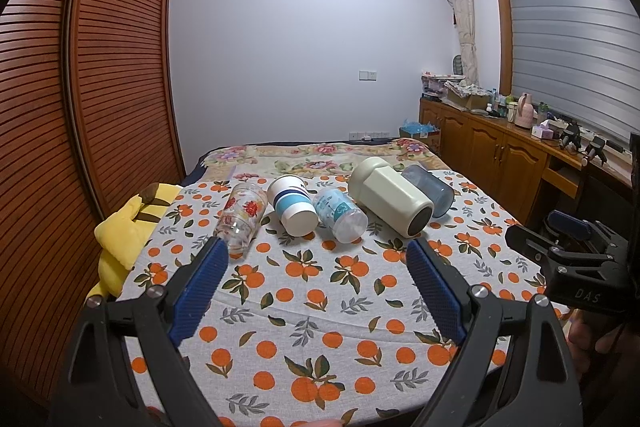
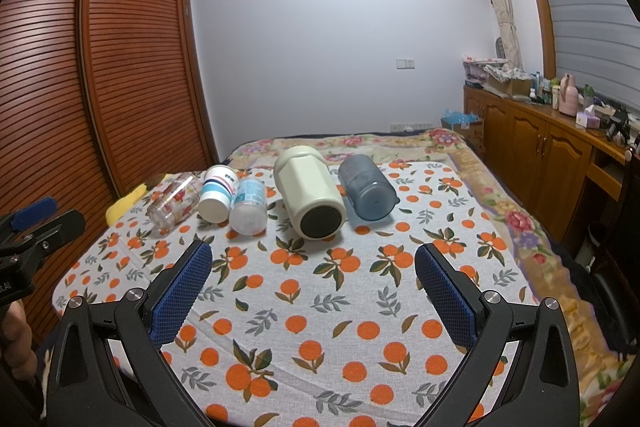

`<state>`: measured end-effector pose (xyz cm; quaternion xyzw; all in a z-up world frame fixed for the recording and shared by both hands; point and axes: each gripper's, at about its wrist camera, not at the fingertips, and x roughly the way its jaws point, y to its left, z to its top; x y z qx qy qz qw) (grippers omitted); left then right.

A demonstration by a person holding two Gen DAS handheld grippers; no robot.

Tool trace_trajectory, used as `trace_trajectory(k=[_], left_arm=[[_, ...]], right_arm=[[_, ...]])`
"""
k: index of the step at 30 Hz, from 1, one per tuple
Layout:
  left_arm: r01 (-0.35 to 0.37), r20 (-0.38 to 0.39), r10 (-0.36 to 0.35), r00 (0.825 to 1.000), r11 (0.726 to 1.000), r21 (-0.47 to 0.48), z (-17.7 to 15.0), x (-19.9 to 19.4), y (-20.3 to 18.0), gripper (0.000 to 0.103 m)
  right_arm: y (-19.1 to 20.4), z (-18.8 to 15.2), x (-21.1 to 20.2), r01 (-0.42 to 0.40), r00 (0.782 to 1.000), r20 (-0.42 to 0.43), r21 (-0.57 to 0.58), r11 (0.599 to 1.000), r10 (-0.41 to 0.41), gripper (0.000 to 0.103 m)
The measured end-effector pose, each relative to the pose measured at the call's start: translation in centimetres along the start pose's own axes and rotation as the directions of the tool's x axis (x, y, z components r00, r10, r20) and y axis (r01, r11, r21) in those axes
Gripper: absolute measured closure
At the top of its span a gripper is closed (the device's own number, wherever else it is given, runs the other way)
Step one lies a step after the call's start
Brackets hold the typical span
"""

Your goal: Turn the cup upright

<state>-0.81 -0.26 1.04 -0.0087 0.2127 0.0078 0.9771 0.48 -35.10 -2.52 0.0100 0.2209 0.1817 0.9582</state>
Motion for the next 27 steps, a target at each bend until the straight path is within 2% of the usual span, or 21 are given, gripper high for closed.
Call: trace_trajectory(k=[15,27], left_arm=[[-0.003,-0.009,0.003,1.0,1.0,0.006,0.0,0.1,0.0,0.012],[0.011,-0.084,-0.01,0.996,1.0,0.008,-0.9,3.6,1.3,0.012]], right_arm=[[-0.2,0.0,0.2,-0.002,1.0,-0.006,0.001,1.0,0.002,0.0],[-0.7,-0.4,2.5,-0.01,0.999,-0.043,-0.003,1.0,0.01,0.0]])
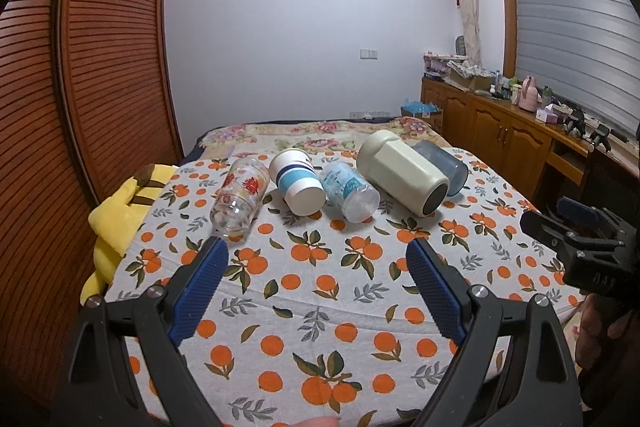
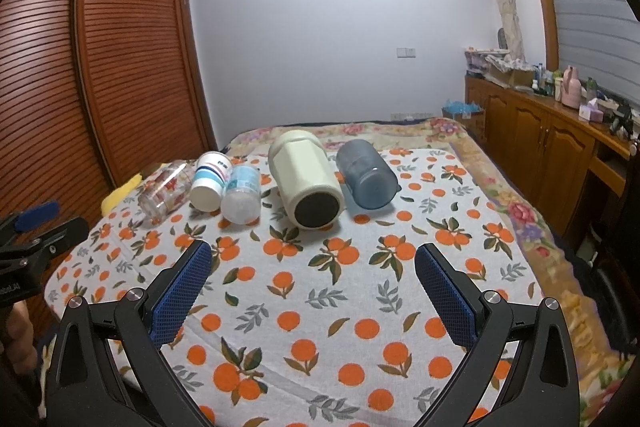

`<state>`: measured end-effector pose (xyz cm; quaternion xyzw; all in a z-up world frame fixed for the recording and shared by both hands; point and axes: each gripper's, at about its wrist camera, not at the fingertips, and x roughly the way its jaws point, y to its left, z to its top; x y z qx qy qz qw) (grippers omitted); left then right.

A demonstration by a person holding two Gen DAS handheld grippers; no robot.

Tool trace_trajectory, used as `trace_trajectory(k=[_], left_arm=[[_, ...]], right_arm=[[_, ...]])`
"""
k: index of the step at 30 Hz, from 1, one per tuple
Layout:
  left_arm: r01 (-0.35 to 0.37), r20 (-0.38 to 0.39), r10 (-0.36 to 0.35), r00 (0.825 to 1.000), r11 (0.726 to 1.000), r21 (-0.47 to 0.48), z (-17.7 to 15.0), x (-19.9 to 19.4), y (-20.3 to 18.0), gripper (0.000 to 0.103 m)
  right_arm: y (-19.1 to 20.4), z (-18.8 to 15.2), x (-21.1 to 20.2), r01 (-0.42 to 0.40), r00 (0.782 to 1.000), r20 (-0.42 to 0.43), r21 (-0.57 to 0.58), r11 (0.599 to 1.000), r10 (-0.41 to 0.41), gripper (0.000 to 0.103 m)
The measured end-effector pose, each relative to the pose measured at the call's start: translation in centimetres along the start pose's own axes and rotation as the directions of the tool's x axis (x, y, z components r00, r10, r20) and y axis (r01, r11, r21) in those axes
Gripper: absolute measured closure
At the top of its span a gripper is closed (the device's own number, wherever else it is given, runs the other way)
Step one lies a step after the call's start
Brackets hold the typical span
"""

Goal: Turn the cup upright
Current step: 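Move the left gripper to the striped paper cup and close on it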

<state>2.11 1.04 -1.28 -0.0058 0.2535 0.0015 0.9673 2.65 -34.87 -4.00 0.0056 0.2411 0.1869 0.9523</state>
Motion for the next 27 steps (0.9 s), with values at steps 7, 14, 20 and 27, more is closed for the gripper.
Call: trace_trajectory(k=[7,14,20,27], left_arm=[[0.008,-0.046,-0.007,0.999,1.0,0.021,1.1,3.1,0.7,0.012],[0.02,-0.114,-0.017,0.993,1.0,0.024,2.8,6.9,2.0,0.012],[0.038,-0.182,-0.036,0.983,0.999,0.004,4.2,10.3,2.9,0.012],[0.067,-0.283,-0.071,0.956,0.997,-0.023,6.1,14.9,3.6,0.023]], right_arm=[[0.2,1.6,2.9,-0.027,0.999,-0.018,-0.04,0.999,0.026,0.0],[0.9,3.5,6.5,-0.07,0.996,-0.066,-0.061,0.996,0.066,0.0],[1.4,5.2,9.5,-0.104,0.99,-0.106,-0.074,0.992,0.096,0.0],[1.8,7.1,12.4,-0.13,0.984,-0.132,-0.1,0.986,0.117,0.0]])
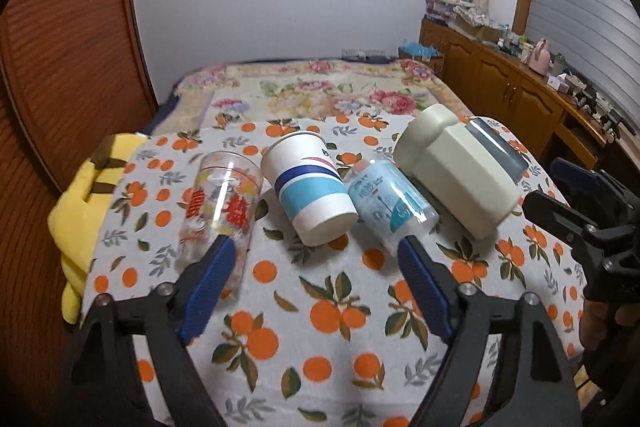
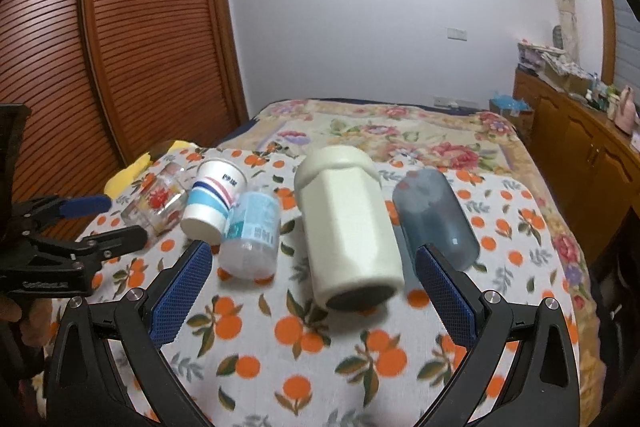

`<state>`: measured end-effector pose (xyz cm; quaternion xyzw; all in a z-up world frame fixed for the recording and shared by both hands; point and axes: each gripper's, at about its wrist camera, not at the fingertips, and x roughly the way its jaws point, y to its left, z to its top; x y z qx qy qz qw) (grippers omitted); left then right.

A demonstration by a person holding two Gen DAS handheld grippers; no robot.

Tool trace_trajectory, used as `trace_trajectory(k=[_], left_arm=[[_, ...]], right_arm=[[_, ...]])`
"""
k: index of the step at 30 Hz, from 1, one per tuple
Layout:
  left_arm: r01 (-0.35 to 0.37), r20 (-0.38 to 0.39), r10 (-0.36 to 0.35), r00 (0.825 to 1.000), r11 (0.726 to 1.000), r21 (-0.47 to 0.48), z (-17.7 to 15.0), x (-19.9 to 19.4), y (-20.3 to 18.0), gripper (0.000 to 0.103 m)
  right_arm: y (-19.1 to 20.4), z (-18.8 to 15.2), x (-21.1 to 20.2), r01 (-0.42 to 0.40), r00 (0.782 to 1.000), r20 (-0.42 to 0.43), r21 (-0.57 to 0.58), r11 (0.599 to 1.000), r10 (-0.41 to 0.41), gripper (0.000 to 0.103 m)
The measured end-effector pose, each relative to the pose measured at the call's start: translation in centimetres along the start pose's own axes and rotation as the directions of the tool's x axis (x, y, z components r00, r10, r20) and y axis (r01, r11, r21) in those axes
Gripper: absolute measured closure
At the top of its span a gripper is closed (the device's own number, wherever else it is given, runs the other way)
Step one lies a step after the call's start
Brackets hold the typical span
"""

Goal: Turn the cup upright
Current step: 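Move the left gripper to the striped paper cup and close on it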

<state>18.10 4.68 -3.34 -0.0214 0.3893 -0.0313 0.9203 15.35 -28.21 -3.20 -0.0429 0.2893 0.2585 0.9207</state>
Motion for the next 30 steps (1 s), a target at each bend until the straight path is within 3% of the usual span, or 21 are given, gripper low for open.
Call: trace_trajectory(k=[3,6,20,30], left_arm=[[0.009,-0.036,-0.009,0.999,1.0,-0.011,1.1,1.3,0.2,0.033],[0.017,-0.073,-0.018,0.997,1.0,-0.021,2.1,2.6,0.2,0.036],[-0.017,-0.208,0.007,0.978,0.999,-0.047,3.7,7.4,0.5,0.036],[-0.009,-0.253,-0.009,0.968,0.998,-0.07,3.3,9.1,0.6,0.036]], right_arm=[[-0.2,1.1,0.8,-0.008,1.0,-0.001,-0.005,1.0,0.008,0.0],[-0.2,1.8,1.3,-0.015,1.0,0.002,-0.012,1.0,0.015,0.0],[-0.6,2.5,3.4,-0.029,0.999,-0.017,-0.028,0.999,0.028,0.0],[-0.4,2.7,3.4,-0.035,0.999,-0.018,-0.026,0.999,0.035,0.0]])
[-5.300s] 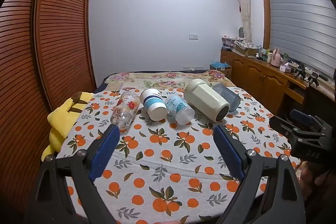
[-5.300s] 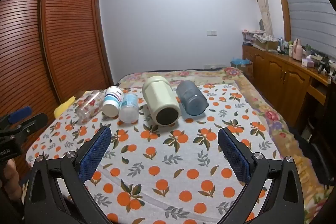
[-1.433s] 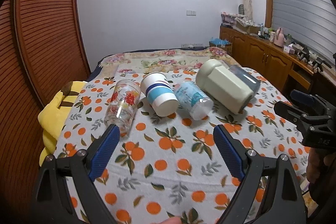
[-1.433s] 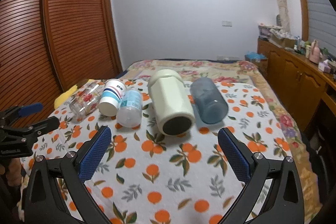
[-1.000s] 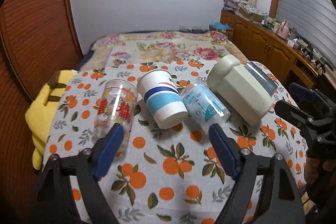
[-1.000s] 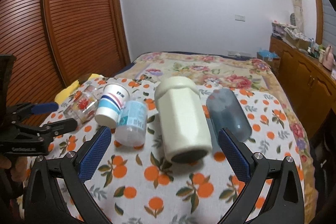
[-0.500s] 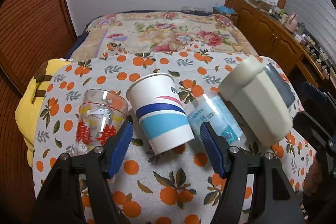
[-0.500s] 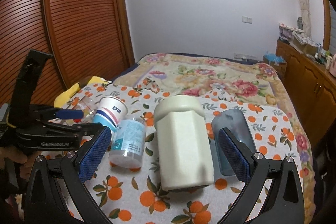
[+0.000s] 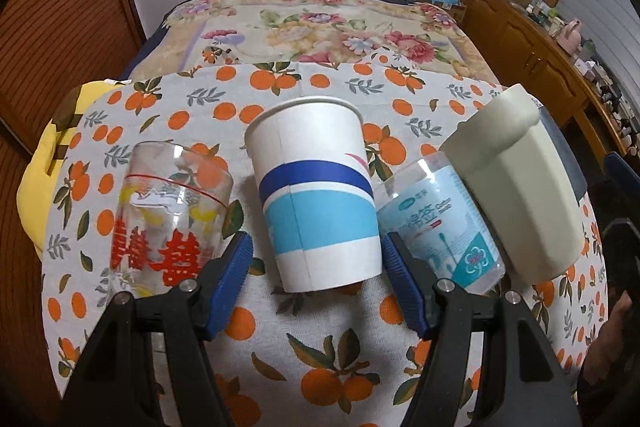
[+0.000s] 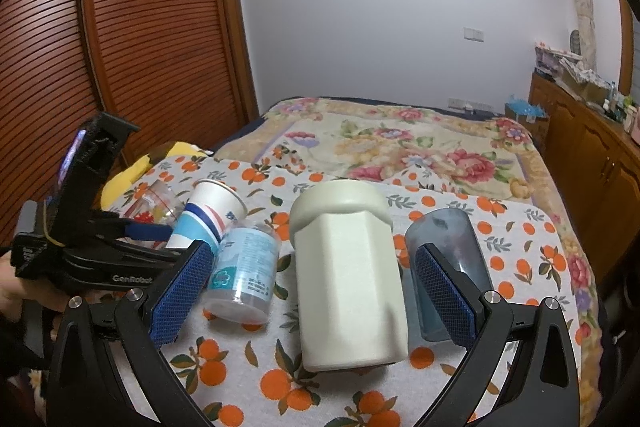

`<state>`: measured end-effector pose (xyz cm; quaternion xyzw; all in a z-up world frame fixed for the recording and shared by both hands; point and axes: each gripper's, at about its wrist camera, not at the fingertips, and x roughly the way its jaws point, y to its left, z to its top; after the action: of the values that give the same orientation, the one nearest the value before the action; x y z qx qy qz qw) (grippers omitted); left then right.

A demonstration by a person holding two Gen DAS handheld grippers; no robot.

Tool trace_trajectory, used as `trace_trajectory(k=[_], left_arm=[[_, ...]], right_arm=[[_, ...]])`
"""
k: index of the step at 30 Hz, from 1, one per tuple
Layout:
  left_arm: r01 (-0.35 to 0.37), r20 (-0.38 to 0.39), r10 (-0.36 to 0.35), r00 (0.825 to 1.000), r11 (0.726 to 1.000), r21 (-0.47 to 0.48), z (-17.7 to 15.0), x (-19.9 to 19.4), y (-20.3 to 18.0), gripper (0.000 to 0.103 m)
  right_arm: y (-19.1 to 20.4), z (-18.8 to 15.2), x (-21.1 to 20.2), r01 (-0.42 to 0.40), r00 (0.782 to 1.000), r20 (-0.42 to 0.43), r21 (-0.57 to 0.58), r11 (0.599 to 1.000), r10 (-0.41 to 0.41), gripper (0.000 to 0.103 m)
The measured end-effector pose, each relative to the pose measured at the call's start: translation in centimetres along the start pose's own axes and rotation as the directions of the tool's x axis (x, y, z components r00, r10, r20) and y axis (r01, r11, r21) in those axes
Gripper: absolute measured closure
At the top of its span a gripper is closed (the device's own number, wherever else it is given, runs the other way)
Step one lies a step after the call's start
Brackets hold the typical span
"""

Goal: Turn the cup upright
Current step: 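Move the left gripper to the striped paper cup and close on it, then lift the paper cup with the left gripper toward the right gripper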

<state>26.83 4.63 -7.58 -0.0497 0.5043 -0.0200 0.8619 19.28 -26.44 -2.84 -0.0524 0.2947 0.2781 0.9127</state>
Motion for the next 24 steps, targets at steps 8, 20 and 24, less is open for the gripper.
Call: trace_trajectory(k=[8,20,24], left_arm=[[0.006,0.03,-0.006,1.0,1.0,0.003,-0.4,-0.1,0.2,0.049],[0.037,0.138,-0.038,0.99,0.999,0.015,-2.3,-4.8,-0.4,0.051],[0.061,0.169,-0.066,0.983,0.998,0.034,-3.7,-6.8,-1.2,0.051]], right_arm=[[0.0,-0.2,-0.4,0.004,1.0,-0.002,0.001,1.0,-0.004,0.0],[-0.1,-1.2,-3.6,0.048,0.999,0.026,0.013,0.999,-0.048,0.0],[0.2,-2.0,-5.4,0.07,0.997,0.041,0.013,0.997,-0.071,0.0]])
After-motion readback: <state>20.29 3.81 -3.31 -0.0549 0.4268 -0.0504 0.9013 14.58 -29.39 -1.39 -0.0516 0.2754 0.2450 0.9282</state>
